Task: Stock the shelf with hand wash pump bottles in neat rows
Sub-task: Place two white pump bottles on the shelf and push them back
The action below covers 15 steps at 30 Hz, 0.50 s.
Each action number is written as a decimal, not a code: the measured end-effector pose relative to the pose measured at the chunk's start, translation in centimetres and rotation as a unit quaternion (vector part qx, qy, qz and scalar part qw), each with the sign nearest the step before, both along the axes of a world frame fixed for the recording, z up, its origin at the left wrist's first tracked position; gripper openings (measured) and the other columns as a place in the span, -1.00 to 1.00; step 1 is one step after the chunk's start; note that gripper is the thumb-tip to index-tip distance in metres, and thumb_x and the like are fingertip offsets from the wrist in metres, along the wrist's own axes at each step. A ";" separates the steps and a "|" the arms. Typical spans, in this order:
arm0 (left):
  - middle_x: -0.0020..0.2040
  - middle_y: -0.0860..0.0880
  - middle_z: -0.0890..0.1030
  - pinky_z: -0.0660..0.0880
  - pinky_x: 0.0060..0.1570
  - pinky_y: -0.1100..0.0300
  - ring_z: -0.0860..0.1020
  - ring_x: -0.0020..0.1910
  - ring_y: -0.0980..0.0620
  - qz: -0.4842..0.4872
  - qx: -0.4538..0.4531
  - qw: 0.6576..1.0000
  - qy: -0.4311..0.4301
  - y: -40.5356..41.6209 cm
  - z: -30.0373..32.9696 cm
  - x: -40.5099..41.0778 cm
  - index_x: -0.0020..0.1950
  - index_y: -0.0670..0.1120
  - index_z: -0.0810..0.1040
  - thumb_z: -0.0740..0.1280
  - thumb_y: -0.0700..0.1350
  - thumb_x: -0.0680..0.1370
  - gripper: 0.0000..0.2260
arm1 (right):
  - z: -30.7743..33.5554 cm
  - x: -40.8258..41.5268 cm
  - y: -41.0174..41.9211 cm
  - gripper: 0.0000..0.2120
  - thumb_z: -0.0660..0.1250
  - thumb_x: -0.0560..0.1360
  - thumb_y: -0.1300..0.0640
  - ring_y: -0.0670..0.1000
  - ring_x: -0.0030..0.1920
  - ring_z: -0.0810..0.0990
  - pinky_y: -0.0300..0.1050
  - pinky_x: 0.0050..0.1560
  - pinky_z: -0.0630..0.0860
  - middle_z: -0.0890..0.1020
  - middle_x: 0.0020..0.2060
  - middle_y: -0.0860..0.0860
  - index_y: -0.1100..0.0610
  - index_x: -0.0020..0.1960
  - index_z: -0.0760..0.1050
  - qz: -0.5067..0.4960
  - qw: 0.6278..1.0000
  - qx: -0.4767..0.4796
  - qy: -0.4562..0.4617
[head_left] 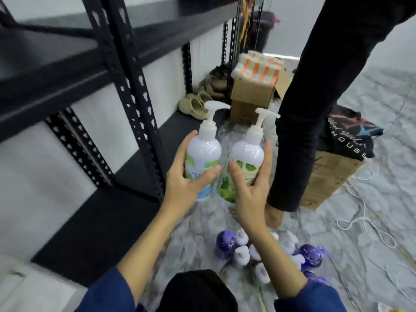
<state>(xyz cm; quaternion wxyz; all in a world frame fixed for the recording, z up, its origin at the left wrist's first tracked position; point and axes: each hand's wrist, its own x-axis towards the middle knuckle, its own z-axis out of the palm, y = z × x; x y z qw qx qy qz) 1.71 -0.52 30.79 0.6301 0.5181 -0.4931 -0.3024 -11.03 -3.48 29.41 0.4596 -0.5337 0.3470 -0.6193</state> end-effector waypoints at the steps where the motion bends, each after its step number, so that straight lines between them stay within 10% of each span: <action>1: 0.31 0.10 0.49 0.51 0.10 0.26 0.53 0.21 0.15 0.014 -0.016 1.000 -0.006 0.5 1.6 0.4 0.40 0.17 0.30 0.54 -0.04 0.35 -0.31 | 1.4 0.5 0.0 -0.31 0.32 0.51 0.24 -0.33 0.04 0.55 -0.39 0.00 0.47 0.50 0.07 -0.50 0.03 0.50 0.04 0.007 1.000 -0.019 -0.003; 11: 0.09 0.42 0.53 0.50 0.02 0.38 0.56 0.08 0.29 0.176 -0.159 0.965 -0.112 7.5 16.7 5.7 0.34 0.27 0.24 0.44 -0.14 0.45 -0.39 | 14.8 7.8 2.8 -0.42 0.38 0.48 -0.05 -0.13 0.11 0.58 -0.20 0.07 0.54 0.53 0.22 -0.14 -0.39 0.36 0.18 0.121 0.977 -0.173 -0.024; 15: 0.04 0.42 0.54 0.53 0.02 0.36 0.58 0.01 0.31 0.258 -0.182 0.936 -0.154 11.2 20.5 7.4 0.32 0.33 0.24 0.44 -0.11 0.45 -0.40 | 18.6 10.6 4.1 -0.48 0.33 0.53 0.15 -0.28 -0.10 0.58 -0.41 -0.10 0.48 0.56 -0.06 -0.42 -0.24 0.33 0.19 0.172 0.959 -0.223 -0.036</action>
